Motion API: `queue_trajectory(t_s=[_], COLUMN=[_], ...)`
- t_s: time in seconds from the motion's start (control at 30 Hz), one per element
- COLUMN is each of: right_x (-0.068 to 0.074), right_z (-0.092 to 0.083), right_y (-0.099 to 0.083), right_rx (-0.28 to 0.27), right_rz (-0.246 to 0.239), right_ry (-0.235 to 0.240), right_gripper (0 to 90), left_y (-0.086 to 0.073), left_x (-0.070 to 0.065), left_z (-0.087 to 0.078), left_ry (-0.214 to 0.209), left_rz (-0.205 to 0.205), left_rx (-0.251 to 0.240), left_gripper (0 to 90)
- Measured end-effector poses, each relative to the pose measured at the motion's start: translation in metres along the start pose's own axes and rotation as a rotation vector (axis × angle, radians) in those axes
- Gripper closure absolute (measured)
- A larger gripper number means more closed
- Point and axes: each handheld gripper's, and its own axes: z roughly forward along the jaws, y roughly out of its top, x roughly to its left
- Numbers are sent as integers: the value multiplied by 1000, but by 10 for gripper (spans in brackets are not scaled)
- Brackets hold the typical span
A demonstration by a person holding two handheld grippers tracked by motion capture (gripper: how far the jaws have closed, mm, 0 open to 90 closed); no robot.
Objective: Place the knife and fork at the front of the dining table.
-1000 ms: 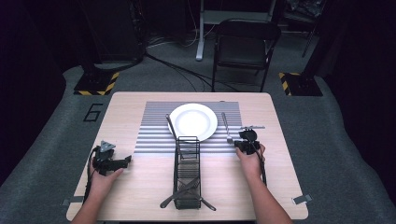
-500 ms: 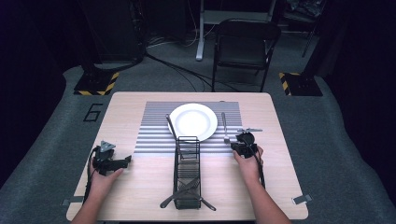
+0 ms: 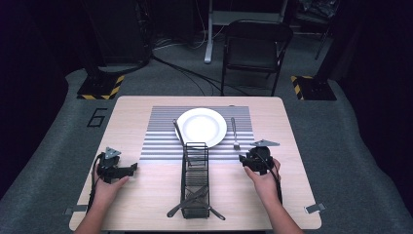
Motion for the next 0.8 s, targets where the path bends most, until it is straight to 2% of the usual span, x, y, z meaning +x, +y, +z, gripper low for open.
queue_trajectory(t_s=[0.07, 0.1, 0.17, 0.23, 0.33, 0.47, 0.53, 0.6, 0.67, 0.8], right_x=[2, 2, 4, 3, 1, 0, 1, 3, 4, 5], right_z=[-5, -7, -9, -8, -6, -4, -3, -2, -2, -2], right_y=[-3, -6, -11, -15, -18, -21, -22, -23, -24, -27], right_rx=[-7, -18, -25, -24, -16, -13, -10, -14, -17, -13], right_rz=[2, -14, -49, -61, -53, -76, -94, -125, -120, -125], right_ry=[41, 51, 35, 36, 48, 44, 38, 35, 41, 43], right_gripper=[589, 584, 565, 559, 537, 530, 524, 517, 517, 518], left_y=[0, 0, -1, -1, -2, -1, 0, 1, 3, 11], left_x=[0, 0, 0, 0, 0, -1, -2, -4, -7, -14], left_z=[-2, -2, -2, -3, -4, -6, -8, -11, -14, -22], left_ry=[-6, -6, -4, -2, -3, -12, -31, -71, -100, -125], left_rz=[1, -1, -3, 0, -5, -1, -17, -55, -81, -66], left_rx=[6, 4, -8, -11, -21, -10, -2, -7, -21, -41], left_gripper=[136, 156, 168, 202, 246, 317, 357, 372, 382, 402])
